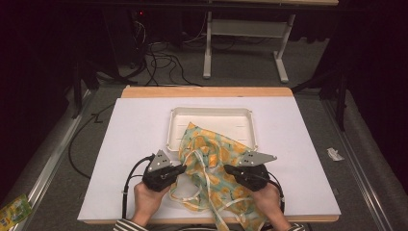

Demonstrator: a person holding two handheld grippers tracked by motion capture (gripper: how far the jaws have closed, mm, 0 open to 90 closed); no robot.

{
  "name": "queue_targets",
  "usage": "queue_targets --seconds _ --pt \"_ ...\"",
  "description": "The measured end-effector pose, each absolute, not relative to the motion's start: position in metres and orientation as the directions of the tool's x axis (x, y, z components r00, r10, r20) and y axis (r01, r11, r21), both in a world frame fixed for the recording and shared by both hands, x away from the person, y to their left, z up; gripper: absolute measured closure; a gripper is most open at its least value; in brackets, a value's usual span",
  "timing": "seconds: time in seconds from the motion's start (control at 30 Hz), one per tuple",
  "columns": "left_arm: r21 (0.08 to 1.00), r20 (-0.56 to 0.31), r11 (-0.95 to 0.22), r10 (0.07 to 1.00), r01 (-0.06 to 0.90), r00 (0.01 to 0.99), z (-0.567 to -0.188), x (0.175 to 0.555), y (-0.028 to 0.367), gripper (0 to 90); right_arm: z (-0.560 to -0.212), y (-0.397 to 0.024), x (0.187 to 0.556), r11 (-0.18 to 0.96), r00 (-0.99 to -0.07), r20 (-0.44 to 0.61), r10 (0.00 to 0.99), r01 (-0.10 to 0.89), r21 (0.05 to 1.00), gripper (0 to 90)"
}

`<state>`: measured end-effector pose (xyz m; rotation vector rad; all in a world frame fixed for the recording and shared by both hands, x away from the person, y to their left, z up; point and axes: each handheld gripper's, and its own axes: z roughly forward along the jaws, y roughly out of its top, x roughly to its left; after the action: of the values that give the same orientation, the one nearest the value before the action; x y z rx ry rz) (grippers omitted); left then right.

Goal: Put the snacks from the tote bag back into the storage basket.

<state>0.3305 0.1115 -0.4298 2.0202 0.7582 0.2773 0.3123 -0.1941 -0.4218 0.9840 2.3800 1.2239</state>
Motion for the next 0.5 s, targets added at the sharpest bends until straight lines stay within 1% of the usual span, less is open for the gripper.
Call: queue_targets --seconds 0.17,0.27,0.4,0.43,0.5 --pt "0.840 -0.086 -0.378 0.616 0.389 0.783 -0.428 0.328 0.112 89.1 -0.418 -0.197 0.311 0.396 -0.717 0.044 0.695 0.434 0.809 90.0" --pt "0.846 -0.080 -0.373 0.617 0.380 0.783 -0.426 0.327 0.112 86.2 -0.415 -0.200 0.310 0.393 -0.715 0.035 0.698 0.424 0.816 90.0" --pt "0.848 -0.077 -0.367 0.626 0.381 0.776 -0.425 0.326 0.110 76.7 -0.411 -0.205 0.310 0.380 -0.705 0.034 0.709 0.423 0.823 90.0" --pt "0.848 -0.079 -0.365 0.630 0.384 0.773 -0.425 0.326 0.109 70.8 -0.410 -0.208 0.311 0.376 -0.701 0.032 0.713 0.420 0.826 90.0" --pt "0.846 -0.077 -0.365 0.637 0.389 0.767 -0.425 0.325 0.108 63.7 -0.408 -0.210 0.311 0.368 -0.697 0.036 0.716 0.421 0.829 90.0"
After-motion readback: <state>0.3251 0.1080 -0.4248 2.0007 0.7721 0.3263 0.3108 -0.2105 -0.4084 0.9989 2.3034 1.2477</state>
